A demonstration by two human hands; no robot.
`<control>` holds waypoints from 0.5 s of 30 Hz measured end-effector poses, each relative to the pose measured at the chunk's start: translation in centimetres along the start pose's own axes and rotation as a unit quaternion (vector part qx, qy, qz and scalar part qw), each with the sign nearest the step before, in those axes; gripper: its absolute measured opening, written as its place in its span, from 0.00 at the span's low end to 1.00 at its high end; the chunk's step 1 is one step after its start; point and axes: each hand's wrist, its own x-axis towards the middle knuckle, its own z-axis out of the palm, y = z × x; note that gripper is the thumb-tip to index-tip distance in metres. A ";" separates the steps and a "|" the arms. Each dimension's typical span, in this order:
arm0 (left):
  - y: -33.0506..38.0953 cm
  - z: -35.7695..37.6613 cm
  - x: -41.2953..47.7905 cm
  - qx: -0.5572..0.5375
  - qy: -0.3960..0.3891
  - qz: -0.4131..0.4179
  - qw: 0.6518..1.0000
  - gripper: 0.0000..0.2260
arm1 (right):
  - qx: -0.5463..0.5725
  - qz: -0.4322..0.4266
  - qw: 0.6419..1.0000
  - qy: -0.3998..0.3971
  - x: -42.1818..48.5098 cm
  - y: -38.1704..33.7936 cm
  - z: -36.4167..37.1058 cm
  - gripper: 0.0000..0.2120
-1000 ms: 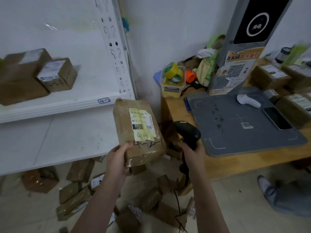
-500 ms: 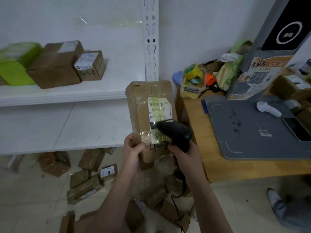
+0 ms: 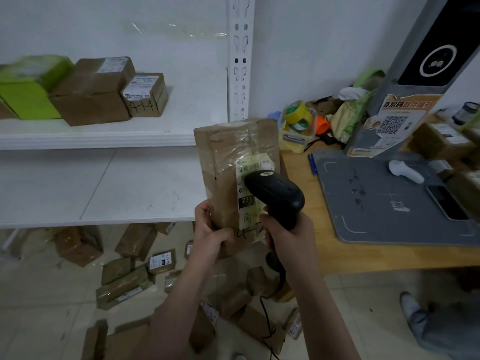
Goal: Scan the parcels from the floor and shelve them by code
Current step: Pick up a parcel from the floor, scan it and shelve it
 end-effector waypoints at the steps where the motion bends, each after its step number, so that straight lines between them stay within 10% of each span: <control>1: -0.1 0.0 -0.2 0.001 -0.004 0.000 1.000 0.35 | -0.002 -0.002 1.000 0.001 -0.2 -0.1 0.0 0.04; 15: -0.3 0.1 -2.7 -0.008 -0.027 0.031 0.999 0.37 | -0.009 -0.012 1.000 0.015 -2.5 -0.3 -0.6 0.10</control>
